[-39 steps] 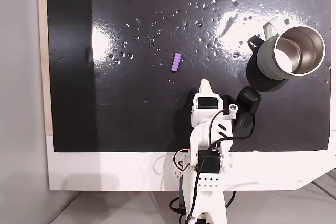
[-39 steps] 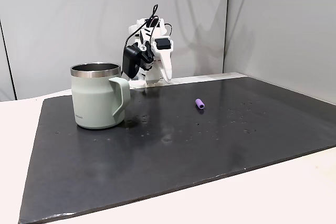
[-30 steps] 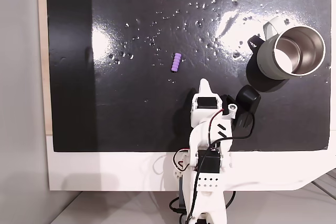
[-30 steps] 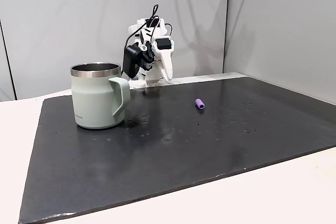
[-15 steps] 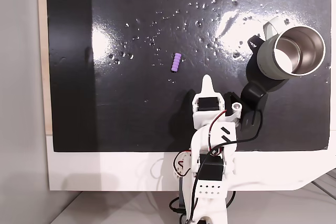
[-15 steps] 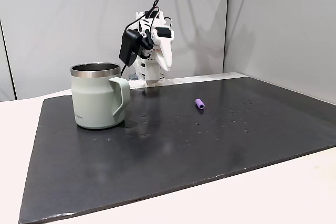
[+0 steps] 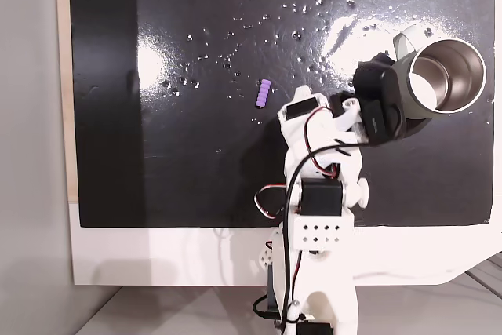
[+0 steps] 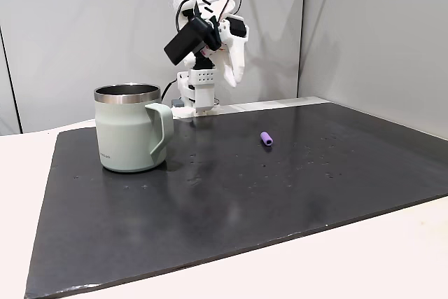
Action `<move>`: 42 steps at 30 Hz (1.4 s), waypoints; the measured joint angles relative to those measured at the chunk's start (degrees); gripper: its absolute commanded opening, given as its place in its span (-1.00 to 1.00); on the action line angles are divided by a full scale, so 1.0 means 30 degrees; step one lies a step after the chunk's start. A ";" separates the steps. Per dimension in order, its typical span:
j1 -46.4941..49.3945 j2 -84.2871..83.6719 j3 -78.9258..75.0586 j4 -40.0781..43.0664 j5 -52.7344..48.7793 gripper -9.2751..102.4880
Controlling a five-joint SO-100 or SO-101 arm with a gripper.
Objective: Grasp a pengrip and put it in the cup.
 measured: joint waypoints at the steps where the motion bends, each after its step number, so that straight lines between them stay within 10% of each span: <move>1: -0.0176 -0.0820 -0.0732 0.0264 -0.0410 -0.83; 23: -0.2695 -1.4385 -1.0635 0.6270 -0.6768 -0.45; 42: -0.4219 -1.9395 -1.3242 0.7324 -0.7061 -0.50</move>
